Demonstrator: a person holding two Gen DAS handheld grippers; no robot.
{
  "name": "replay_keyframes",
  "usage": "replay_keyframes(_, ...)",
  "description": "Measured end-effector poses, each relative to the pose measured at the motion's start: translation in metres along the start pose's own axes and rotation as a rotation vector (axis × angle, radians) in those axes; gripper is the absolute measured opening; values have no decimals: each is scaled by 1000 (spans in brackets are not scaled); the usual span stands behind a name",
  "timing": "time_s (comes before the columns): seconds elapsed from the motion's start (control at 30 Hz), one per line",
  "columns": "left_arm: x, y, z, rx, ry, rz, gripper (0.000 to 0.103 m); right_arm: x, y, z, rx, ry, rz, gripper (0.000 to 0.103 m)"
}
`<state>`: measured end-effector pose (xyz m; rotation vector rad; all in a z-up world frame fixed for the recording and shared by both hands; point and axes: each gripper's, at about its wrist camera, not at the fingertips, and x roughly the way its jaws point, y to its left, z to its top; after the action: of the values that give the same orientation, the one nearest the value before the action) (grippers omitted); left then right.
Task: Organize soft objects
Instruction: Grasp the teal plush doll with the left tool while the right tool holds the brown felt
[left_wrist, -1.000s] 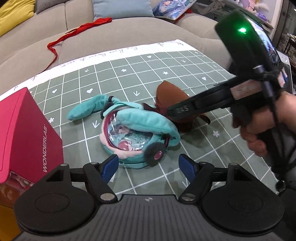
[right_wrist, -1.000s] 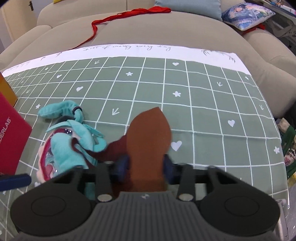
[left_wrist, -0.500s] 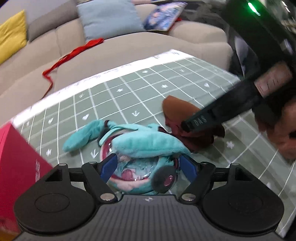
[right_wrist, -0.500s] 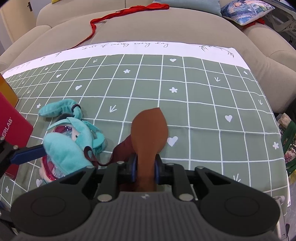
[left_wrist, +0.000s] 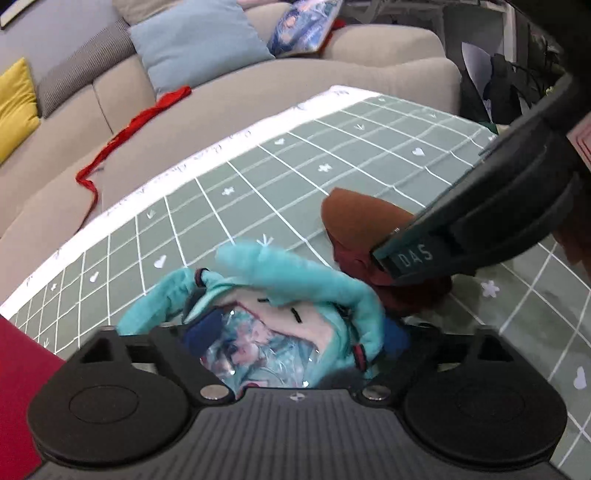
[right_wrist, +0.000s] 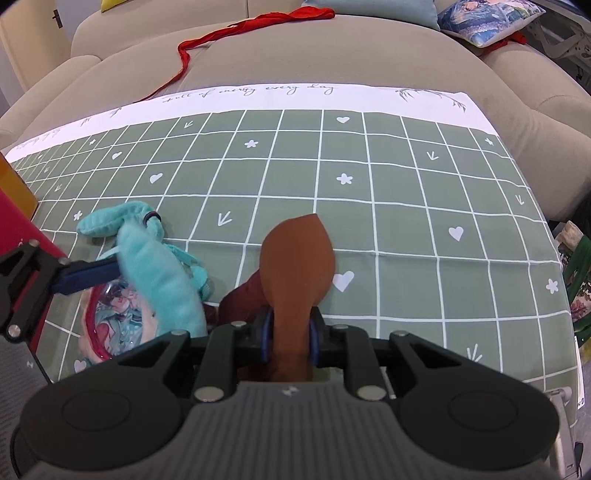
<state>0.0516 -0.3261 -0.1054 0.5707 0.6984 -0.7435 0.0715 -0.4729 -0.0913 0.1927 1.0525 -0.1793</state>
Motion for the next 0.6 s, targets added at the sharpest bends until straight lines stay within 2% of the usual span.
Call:
replay_keyframes(0.13,-11,9,0,-102,-12,-42,50,0,0,0,2,0,2,18)
replay_keyframes(0.23,-19,15,-1,-164,-13,-79,40,0,0,-1,4,-1,3,18)
replay_keyframes(0.3,-23,26,-3,-238,-15,-127,13,0,0,-1,4,0,3,19)
replay_keyframes(0.33,-26,34,-6,-296,-16,-194,8,0,0,-1,5,-1,3,19)
replay_keyframes(0.37,-28,43,-9,-380,-6,-252,7,0,0,-1,6,-1,3,19)
replay_keyframes(0.43,-30,55,-16,-474,5,-305,6,0,0,-1,6,-1,2,19)
replay_keyframes(0.53,-32,59,-22,-490,-17,-321,5,0,0,-1,5,-1,2,19)
replay_keyframes(0.6,-36,60,-24,-486,-65,-343,4,0,0,-1,7,-2,1,19)
